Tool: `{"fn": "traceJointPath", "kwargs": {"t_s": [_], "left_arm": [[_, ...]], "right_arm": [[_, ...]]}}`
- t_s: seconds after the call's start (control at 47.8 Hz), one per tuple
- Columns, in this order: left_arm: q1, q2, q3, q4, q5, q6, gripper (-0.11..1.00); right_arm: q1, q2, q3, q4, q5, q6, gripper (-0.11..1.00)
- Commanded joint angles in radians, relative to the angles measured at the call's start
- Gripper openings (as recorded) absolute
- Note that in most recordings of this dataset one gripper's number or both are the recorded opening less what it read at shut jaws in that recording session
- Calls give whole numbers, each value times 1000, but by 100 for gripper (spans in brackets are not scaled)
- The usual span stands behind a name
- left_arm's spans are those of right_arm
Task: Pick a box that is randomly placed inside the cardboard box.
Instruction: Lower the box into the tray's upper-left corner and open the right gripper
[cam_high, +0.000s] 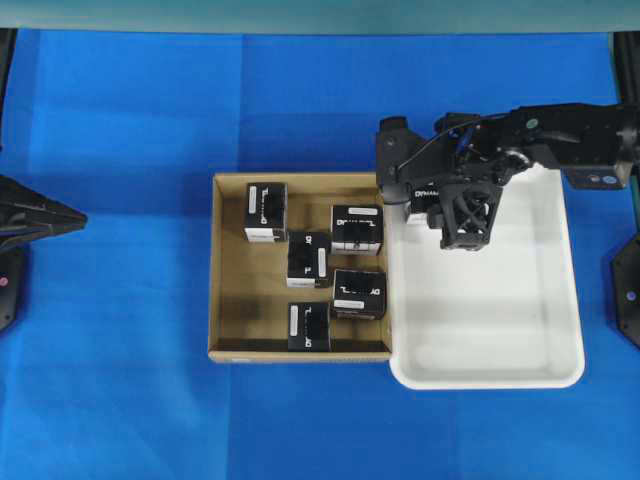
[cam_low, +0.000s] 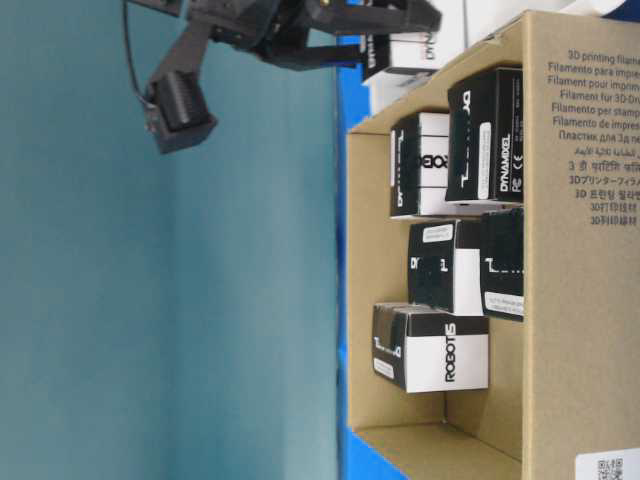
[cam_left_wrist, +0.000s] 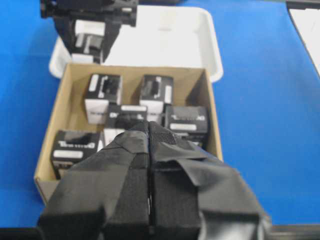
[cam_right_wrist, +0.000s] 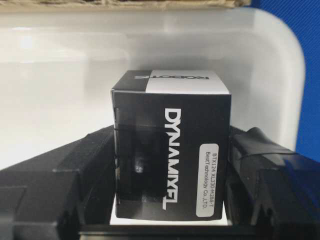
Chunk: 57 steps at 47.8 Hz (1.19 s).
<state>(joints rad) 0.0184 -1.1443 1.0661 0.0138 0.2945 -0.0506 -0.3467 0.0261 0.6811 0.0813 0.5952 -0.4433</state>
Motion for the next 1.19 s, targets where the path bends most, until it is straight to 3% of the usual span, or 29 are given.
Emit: {"fn": "traceJointPath", "kwargs": {"t_s": [0.0, 0.46, 0.606, 0.648, 0.732, 0.815, 1.003, 1.171], "left_arm": [[-2, 9, -28, 3, -11, -2, -7], [-3, 17, -25, 2, -9, -2, -7], [-3, 17, -25, 2, -9, -2, -7], [-2, 17, -25, 2, -9, -2, -7], [-3, 17, -23, 3, -9, -2, -7], [-3, 17, -25, 2, -9, -2, -7], [-3, 17, -25, 2, -6, -2, -7], [-3, 17, -23, 3, -6, -3, -7]], "right_arm": [[-2, 9, -6, 0, -15, 5, 60], [-12, 12, -3, 3, -23, 6, 60], [-23, 12, -3, 5, -17, 43, 60], [-26, 14, -3, 0, -21, 64, 64], [-26, 12, -2, -6, -31, 86, 86], [-23, 12, -2, -17, -37, 92, 99], [-21, -9, -6, -15, -31, 98, 99], [-21, -69, -15, -15, -29, 144, 99]]}}
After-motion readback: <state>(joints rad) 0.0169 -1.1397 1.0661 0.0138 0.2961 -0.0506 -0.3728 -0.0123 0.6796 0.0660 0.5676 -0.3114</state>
